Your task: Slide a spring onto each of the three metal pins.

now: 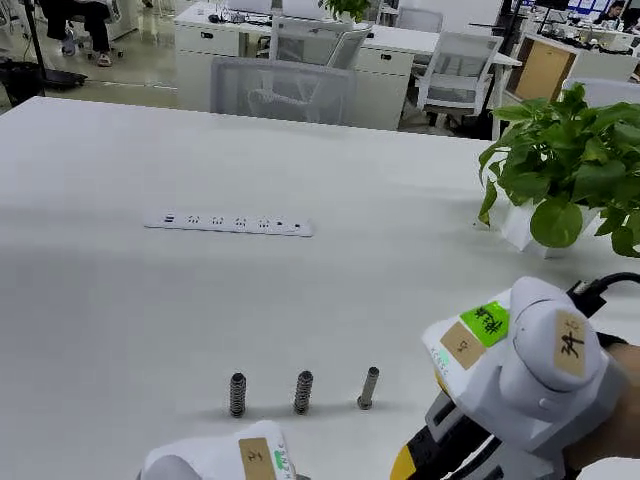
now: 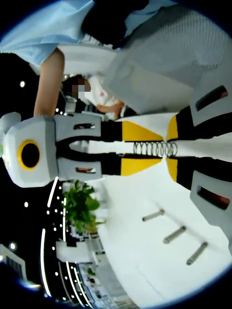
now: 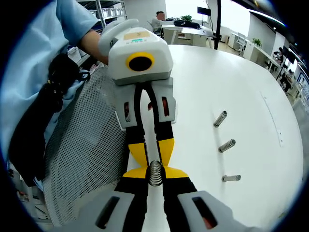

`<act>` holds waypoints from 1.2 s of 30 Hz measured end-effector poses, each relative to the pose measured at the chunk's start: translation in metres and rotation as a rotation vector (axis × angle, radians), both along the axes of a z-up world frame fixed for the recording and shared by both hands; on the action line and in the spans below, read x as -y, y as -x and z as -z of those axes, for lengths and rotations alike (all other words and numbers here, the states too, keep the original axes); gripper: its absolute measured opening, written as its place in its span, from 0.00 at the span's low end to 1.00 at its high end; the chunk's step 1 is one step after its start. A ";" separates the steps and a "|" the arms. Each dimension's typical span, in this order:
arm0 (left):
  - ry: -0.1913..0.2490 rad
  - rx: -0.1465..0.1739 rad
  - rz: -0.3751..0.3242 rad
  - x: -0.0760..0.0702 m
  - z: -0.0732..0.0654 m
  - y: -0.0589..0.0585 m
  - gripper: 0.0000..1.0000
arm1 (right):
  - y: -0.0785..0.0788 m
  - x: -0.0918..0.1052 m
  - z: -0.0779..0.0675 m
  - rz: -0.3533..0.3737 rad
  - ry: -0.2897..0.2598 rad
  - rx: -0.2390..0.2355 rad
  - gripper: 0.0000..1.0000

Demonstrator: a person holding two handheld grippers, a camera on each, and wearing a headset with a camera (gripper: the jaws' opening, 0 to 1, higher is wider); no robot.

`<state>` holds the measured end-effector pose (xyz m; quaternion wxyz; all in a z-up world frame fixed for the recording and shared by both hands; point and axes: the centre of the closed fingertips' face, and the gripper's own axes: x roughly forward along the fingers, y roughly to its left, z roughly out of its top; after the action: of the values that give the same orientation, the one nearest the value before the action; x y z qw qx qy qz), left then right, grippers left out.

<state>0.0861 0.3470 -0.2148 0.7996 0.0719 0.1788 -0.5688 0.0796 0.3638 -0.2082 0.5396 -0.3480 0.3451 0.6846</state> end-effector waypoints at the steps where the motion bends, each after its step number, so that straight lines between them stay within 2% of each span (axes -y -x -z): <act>1: 0.005 -0.003 -0.014 -0.002 -0.001 -0.002 0.12 | -0.002 -0.001 0.000 0.002 -0.001 0.005 0.12; 4: 0.003 -0.003 -0.041 -0.009 0.001 -0.006 0.13 | -0.006 -0.001 0.001 0.003 0.003 0.014 0.12; 12: -0.008 -0.015 -0.156 -0.035 0.011 -0.015 0.29 | -0.022 -0.002 0.003 0.009 0.016 0.044 0.12; 15: -0.006 -0.012 -0.230 -0.049 0.012 -0.022 0.44 | -0.029 -0.001 0.004 0.012 0.036 0.056 0.12; 17: -0.004 0.005 -0.289 -0.059 0.011 -0.027 0.54 | -0.037 0.002 0.006 0.022 0.058 0.072 0.12; 23: -0.012 -0.005 -0.397 -0.084 0.016 -0.033 0.74 | -0.050 0.003 0.010 0.029 0.090 0.086 0.12; 27: -0.002 -0.018 -0.477 -0.100 0.017 -0.037 0.81 | -0.057 0.004 0.009 0.008 0.113 0.106 0.12; 31: -0.021 -0.035 -0.497 -0.107 0.022 -0.036 0.90 | -0.065 0.005 0.006 -0.005 0.121 0.115 0.12; 33: -0.037 -0.030 -0.510 -0.110 0.024 -0.037 0.99 | -0.070 0.007 0.005 -0.015 0.138 0.128 0.12; 34: -0.062 -0.011 -0.515 -0.114 0.026 -0.037 1.00 | -0.073 0.012 0.006 -0.027 0.169 0.135 0.12; 35: -0.063 -0.006 -0.515 -0.114 0.026 -0.037 1.00 | -0.075 0.014 0.007 -0.038 0.181 0.146 0.12; 36: -0.054 -0.015 -0.525 -0.116 0.027 -0.038 1.00 | -0.079 0.016 0.008 -0.047 0.191 0.159 0.12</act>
<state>0.1239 0.4633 -0.2413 0.9162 0.0402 0.2126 -0.3374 0.1586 0.3477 -0.2161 0.5137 -0.4587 0.3566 0.6313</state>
